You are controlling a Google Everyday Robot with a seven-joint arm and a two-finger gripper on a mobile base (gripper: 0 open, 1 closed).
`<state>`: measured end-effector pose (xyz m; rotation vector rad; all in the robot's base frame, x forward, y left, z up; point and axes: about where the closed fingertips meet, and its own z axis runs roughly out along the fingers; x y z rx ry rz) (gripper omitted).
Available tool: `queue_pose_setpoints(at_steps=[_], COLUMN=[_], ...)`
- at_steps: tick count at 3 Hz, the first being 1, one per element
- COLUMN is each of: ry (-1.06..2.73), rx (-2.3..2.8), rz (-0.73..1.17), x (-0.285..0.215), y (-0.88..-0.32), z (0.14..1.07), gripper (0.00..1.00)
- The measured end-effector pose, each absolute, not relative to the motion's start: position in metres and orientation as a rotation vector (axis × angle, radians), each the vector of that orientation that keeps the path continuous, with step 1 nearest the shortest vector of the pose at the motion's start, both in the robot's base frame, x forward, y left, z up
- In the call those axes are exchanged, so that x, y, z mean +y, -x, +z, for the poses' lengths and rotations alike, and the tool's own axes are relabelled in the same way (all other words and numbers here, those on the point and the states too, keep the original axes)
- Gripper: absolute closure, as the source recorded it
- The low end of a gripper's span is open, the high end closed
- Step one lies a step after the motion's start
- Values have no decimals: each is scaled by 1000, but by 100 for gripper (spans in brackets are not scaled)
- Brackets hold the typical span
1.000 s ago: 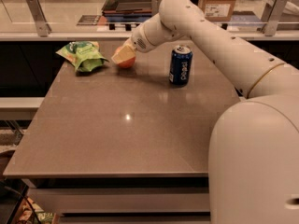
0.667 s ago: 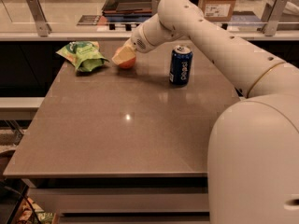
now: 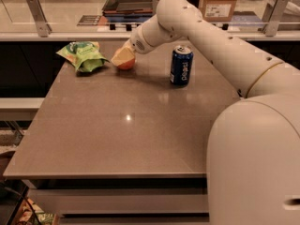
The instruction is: Move apple near green rice chip bag
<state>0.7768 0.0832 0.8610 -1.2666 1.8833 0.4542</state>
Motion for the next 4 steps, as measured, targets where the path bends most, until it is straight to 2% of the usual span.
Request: queue_pose_setpoints(at_steps=[2,3,4], ry=[1274,1278,1279], rx=[1886,1887,1887], rz=[462,466,467], x=[88,91,91], y=[-776,-776,-776], z=[856,854,853], gripper=[20,0,0])
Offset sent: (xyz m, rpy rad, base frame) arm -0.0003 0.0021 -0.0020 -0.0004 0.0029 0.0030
